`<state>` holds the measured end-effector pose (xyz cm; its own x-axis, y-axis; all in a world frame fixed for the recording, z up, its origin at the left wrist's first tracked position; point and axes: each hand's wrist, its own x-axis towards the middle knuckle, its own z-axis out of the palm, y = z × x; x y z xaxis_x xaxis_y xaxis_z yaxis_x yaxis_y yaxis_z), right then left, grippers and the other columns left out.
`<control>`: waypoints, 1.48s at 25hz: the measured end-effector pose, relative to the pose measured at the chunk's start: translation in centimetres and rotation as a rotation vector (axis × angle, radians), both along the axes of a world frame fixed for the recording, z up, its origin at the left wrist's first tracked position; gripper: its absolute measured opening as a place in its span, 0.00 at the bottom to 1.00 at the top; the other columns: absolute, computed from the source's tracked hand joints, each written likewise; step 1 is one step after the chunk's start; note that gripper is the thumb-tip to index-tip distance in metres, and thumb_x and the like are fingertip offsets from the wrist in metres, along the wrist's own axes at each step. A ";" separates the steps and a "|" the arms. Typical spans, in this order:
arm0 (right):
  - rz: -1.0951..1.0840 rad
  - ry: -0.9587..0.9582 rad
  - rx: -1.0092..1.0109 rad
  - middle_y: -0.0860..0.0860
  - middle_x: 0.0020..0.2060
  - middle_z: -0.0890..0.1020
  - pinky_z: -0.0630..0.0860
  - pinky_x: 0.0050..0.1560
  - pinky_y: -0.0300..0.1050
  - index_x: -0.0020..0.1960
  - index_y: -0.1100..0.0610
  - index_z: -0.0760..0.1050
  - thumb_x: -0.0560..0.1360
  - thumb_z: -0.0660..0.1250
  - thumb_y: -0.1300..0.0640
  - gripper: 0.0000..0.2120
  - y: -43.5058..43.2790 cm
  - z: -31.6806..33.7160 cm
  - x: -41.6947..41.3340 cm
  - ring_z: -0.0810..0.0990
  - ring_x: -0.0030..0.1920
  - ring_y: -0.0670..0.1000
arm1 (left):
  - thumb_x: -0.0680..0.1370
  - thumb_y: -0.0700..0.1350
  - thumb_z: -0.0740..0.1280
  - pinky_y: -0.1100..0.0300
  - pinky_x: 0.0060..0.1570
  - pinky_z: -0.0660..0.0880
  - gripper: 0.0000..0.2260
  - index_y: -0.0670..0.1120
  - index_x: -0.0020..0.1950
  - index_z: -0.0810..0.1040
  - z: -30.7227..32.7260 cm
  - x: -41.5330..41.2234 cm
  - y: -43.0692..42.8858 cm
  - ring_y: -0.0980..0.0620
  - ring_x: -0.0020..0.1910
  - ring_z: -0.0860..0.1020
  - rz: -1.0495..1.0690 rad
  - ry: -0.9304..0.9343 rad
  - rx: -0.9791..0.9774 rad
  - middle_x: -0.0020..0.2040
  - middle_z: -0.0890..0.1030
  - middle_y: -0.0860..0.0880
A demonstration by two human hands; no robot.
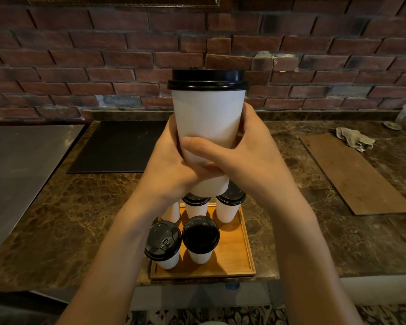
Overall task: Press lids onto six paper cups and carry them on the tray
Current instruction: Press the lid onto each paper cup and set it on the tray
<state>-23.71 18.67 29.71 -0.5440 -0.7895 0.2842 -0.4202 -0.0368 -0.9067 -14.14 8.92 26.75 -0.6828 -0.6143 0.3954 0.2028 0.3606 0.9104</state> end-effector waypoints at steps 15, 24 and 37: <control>0.054 -0.058 -0.065 0.45 0.56 0.78 0.82 0.51 0.48 0.66 0.51 0.69 0.62 0.80 0.46 0.37 0.1 0.0 -0.4 0.79 0.56 0.44 | 0.56 0.48 0.76 0.77 0.43 0.72 0.36 0.59 0.61 0.65 0.4 0.7 -0.5 0.71 0.54 0.75 -0.092 -0.054 -0.030 0.55 0.75 0.61; 0.232 -0.074 -0.089 0.42 0.52 0.81 0.80 0.50 0.39 0.60 0.46 0.71 0.63 0.79 0.52 0.29 0.6 -0.6 -1.6 0.80 0.56 0.43 | 0.59 0.38 0.79 0.73 0.46 0.75 0.39 0.52 0.65 0.65 -0.2 1.2 -1.1 0.64 0.56 0.77 -0.213 -0.079 -0.070 0.53 0.79 0.66; 0.097 0.020 -0.028 0.43 0.58 0.79 0.79 0.56 0.47 0.68 0.51 0.69 0.64 0.80 0.49 0.37 0.7 -0.5 -0.6 0.77 0.59 0.42 | 0.58 0.45 0.80 0.74 0.50 0.73 0.41 0.50 0.67 0.65 -1.0 0.8 -0.9 0.65 0.59 0.75 -0.099 -0.028 -0.106 0.57 0.77 0.61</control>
<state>-24.33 19.34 29.25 -0.4588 -0.8300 0.3173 -0.4318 -0.1038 -0.8960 -13.34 8.03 25.77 -0.7495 -0.4993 0.4346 0.2173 0.4346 0.8740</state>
